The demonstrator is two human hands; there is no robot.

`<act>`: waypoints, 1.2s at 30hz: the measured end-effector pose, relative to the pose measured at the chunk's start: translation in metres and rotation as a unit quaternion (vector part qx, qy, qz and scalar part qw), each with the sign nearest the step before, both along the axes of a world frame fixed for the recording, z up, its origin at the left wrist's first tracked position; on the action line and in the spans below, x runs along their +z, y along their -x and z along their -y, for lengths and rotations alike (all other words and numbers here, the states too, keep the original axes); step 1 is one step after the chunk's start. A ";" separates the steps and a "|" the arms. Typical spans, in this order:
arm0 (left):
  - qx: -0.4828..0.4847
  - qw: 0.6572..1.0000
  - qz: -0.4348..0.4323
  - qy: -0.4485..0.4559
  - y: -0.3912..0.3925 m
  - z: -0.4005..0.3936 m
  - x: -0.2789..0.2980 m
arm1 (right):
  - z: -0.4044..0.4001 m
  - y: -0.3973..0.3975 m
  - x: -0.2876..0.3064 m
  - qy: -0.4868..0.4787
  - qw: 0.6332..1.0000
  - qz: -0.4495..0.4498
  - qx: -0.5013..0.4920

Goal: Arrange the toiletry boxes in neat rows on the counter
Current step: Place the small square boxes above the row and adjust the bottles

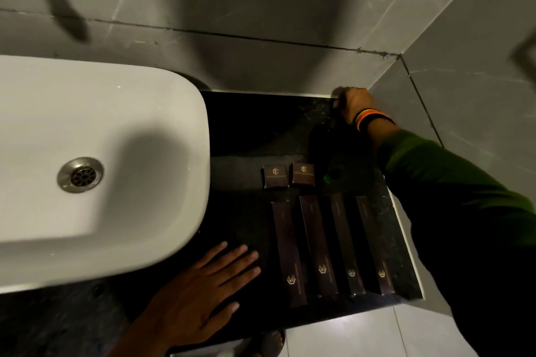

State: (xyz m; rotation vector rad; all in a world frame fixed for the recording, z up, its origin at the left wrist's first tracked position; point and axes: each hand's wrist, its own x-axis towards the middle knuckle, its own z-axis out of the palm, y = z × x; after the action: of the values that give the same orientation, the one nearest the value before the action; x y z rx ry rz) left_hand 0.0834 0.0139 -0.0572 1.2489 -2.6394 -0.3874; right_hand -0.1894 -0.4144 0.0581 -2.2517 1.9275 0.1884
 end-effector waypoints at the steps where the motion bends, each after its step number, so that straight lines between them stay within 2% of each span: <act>1: -0.001 1.000 -0.004 -0.004 0.000 0.000 0.001 | -0.008 0.003 0.001 0.012 1.000 0.008 -0.006; 6: -0.006 0.999 -0.027 -0.020 0.001 -0.002 0.001 | -0.036 0.032 -0.008 0.004 0.995 0.073 -0.062; 9: -0.004 0.999 -0.028 -0.017 0.000 -0.001 0.001 | -0.041 0.032 -0.011 -0.007 0.994 0.110 -0.019; 12: -0.003 0.999 -0.033 -0.016 0.000 -0.002 0.001 | -0.045 0.019 -0.019 -0.031 0.998 0.039 0.038; 18: -0.001 1.000 -0.030 0.004 0.000 -0.001 0.000 | -0.033 0.021 -0.030 0.005 1.000 0.011 -0.003; 22: 0.003 1.000 -0.025 -0.006 0.000 -0.002 -0.002 | -0.027 0.035 -0.033 -0.023 0.999 -0.020 -0.027; 27: 0.002 1.000 -0.025 -0.006 0.000 -0.003 -0.003 | -0.052 0.061 -0.032 -0.045 0.999 0.001 -0.025; 31: 0.006 1.000 -0.023 -0.009 -0.001 -0.003 -0.005 | -0.077 0.082 -0.024 -0.048 0.993 0.055 -0.097; 34: 0.007 1.000 -0.024 -0.011 0.000 -0.003 -0.004 | -0.100 0.091 -0.020 -0.029 0.994 0.047 -0.097; 36: 0.010 1.000 -0.023 -0.010 0.001 -0.003 -0.004 | -0.112 0.089 -0.018 -0.024 0.991 0.078 -0.110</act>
State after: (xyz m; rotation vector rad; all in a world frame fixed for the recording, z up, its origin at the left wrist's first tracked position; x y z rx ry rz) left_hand 0.0827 0.0166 -0.0613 1.2573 -2.5886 -0.4347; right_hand -0.2786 -0.3029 0.0397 -1.9411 2.0442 0.0280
